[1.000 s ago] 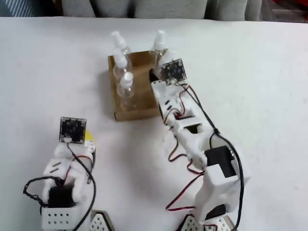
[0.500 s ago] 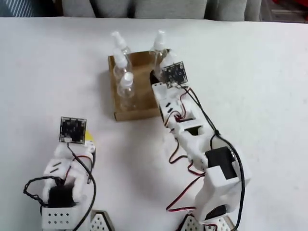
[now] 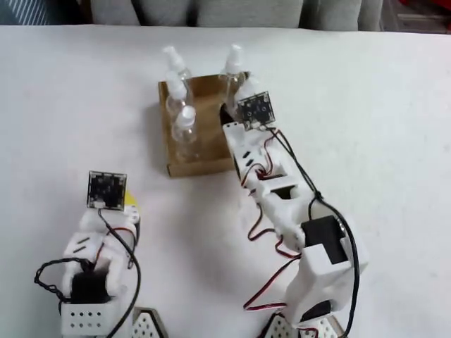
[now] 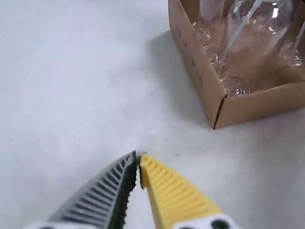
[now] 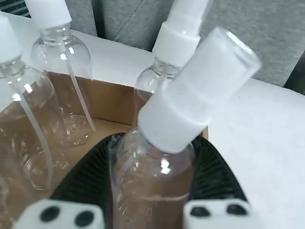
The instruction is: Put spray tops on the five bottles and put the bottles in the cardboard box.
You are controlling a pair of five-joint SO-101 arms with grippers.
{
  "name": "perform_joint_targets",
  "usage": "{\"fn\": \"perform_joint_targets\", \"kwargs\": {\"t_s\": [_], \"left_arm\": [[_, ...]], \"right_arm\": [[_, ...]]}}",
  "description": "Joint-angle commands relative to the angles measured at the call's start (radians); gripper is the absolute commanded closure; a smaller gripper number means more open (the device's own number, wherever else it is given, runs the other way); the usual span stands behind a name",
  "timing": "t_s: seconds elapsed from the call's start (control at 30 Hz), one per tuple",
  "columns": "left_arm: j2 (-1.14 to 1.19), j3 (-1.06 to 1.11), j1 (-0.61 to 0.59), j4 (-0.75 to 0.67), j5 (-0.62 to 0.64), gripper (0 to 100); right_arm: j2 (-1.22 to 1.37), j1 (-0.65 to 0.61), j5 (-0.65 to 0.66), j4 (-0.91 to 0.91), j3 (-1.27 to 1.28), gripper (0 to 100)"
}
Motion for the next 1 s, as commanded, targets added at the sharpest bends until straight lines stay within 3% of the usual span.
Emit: {"fn": "perform_joint_targets", "kwargs": {"t_s": [0.0, 0.2, 0.43, 0.97], "left_arm": [[-0.016, -0.003, -0.010, 0.005, -0.012, 98], [-0.016, -0.003, -0.010, 0.006, -0.012, 98], [-0.016, -0.003, -0.010, 0.006, -0.012, 98], [-0.016, -0.003, -0.010, 0.006, -0.012, 98]], "right_arm": [[-0.005, -0.005, 0.011, 0.001, 0.026, 98.1], [-0.005, -0.013, 0.008, 0.001, 0.021, 96.1], [0.002, -0.045, 0.003, -0.001, 0.020, 75.6], [-0.002, -0.044, 0.003, -0.081, 0.023, 74.8]]}}
